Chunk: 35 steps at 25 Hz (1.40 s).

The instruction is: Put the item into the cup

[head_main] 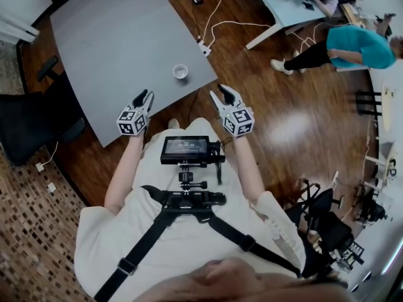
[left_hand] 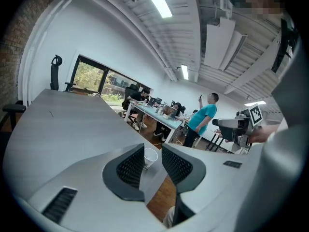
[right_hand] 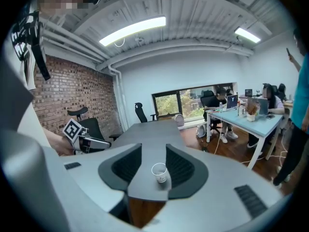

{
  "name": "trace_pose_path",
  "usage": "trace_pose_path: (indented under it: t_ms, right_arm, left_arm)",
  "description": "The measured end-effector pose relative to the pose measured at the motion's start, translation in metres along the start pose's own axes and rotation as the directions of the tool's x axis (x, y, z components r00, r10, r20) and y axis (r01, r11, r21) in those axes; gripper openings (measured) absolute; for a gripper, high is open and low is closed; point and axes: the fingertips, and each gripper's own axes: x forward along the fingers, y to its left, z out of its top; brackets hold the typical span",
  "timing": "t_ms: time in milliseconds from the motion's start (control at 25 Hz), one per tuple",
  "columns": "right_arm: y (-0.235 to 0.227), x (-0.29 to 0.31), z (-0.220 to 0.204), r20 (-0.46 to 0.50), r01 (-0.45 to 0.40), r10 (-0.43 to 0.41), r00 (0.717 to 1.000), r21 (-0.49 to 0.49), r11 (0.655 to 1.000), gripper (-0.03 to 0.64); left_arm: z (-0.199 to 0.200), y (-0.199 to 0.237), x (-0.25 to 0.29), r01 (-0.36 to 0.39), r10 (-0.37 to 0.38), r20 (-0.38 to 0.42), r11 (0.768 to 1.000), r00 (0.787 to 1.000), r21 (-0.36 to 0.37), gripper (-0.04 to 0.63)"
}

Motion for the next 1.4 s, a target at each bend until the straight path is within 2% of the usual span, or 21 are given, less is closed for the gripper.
trace_pose_path:
  t_ms: [280, 640, 960, 1200, 1400]
  right_arm:
    - [-0.004, -0.008, -0.003, -0.001, -0.013, 0.013, 1.000, 0.012, 1.000, 0.178]
    - [-0.004, -0.005, 0.001, -0.007, -0.029, 0.029, 1.000, -0.005, 1.000, 0.178]
    - [-0.017, -0.032, 0.004, -0.004, -0.040, 0.040, 0.999, -0.002, 0.999, 0.178]
    - [-0.019, -0.038, 0.005, 0.003, -0.004, 0.005, 1.000, -0.015, 1.000, 0.176]
    - [-0.017, -0.035, -0.007, -0.005, -0.006, 0.006, 1.000, -0.007, 1.000, 0.176]
  left_arm:
    - [-0.002, -0.024, 0.012, 0.016, -0.015, -0.027, 0.999, 1.000, 0.031, 0.114]
    - [-0.004, -0.037, 0.018, 0.017, -0.016, -0.026, 0.999, 1.000, 0.030, 0.114]
    - [-0.008, -0.069, 0.016, 0.000, 0.001, -0.022, 1.000, 1.000, 0.030, 0.114]
    - [-0.010, -0.070, 0.011, -0.007, 0.008, -0.020, 1.000, 1.000, 0.030, 0.114]
    - [-0.019, -0.068, 0.004, -0.019, 0.020, -0.032, 0.999, 0.999, 0.027, 0.114]
